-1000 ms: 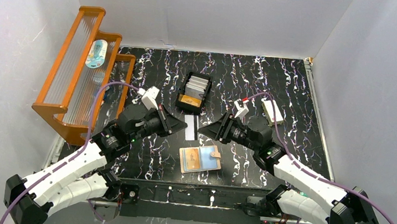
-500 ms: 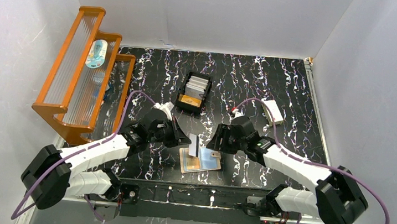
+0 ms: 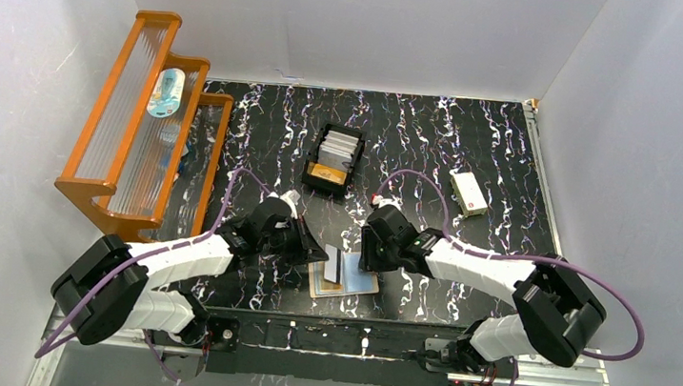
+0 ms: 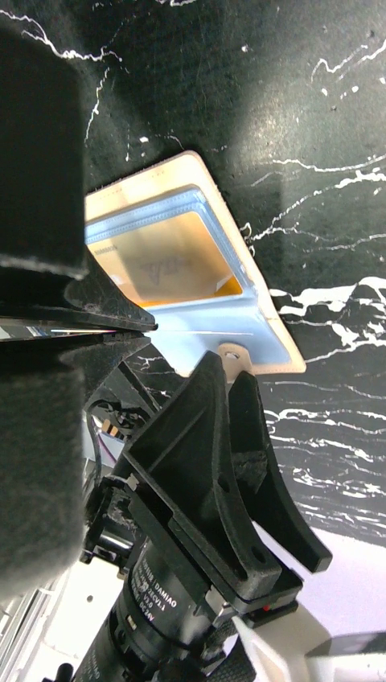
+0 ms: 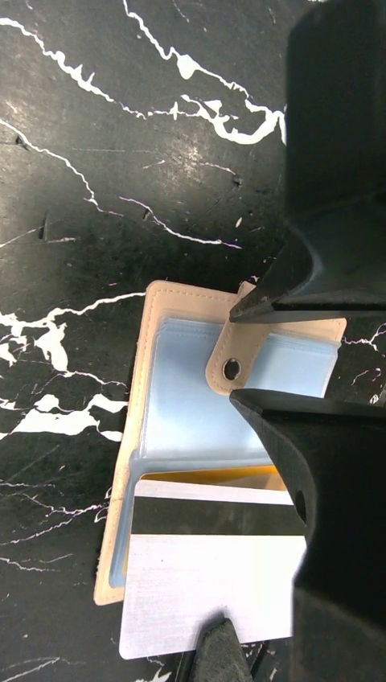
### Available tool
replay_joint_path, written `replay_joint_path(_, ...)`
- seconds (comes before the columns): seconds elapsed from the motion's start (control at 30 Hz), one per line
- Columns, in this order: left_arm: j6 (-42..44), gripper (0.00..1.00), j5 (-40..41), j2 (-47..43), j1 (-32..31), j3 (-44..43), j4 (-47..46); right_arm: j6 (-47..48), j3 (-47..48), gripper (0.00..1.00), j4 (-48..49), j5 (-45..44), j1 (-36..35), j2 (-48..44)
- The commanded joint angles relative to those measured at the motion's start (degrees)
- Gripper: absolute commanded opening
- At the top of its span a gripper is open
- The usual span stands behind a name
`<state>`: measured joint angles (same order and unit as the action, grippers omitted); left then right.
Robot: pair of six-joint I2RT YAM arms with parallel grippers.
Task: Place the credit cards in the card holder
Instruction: Insert the credit card into the card holder.
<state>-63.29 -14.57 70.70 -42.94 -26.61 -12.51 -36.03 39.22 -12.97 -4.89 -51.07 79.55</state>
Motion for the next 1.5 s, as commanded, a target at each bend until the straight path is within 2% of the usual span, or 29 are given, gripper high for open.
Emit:
replay_joint_path(0.0, -0.83, 0.00, -0.97, 0.71, -0.20, 0.30, -0.14, -1.12, 1.56, 0.41, -2.05, -3.42, -2.34, 0.41)
replay_joint_path(0.13, -0.80, 0.00, -1.00, 0.59, -0.20, 1.10, -0.75, -3.28, 1.49, 0.38, -2.05, -3.21, -3.83, 0.40)
replay_joint_path(0.27, 0.84, 0.00, 0.28, 0.06, -0.15, 0.29, 2.52, -5.25, 1.42, 0.39, -1.28, -3.22, -5.24, -0.58)
replay_joint_path(0.5, 1.07, 0.00, 1.05, -0.73, -0.14, 1.57, 3.50, -4.10, 4.32, 0.56, -5.44, -7.80, -6.12, -4.29)
replay_joint_path(0.67, 1.27, 0.00, 0.94, -0.64, -0.21, 1.98, 2.80, -1.33, 5.25, 0.63, -5.68, -8.79, -6.85, -2.50)
replay_joint_path(0.8, 1.67, 0.00, 0.33, -0.41, -0.20, 2.25, 1.02, -0.69, 5.76, 0.65, -6.39, -11.07, -7.67, 0.35)
replay_joint_path(0.9, 1.63, 0.00, -0.43, -0.78, -0.26, 2.91, -1.04, -1.18, 5.09, 0.62, -6.28, -12.44, -7.77, 1.15)
replay_joint_path(1.1, 2.37, 0.00, -0.98, -2.42, -0.21, 3.01, -1.56, -2.78, 2.81, 0.44, -4.61, -12.72, -7.82, 1.91)
replay_joint_path(1.23, 2.04, 0.00, -1.64, -3.38, -0.21, 4.36, -4.71, -3.50, 1.57, 0.40, -3.39, -12.52, -7.77, 1.77)
replay_joint_path(1.47, 2.73, 0.00, -1.52, -1.91, -0.17, 4.59, -5.84, -3.67, 1.23, 0.40, -2.59, -11.86, -7.76, 1.92)
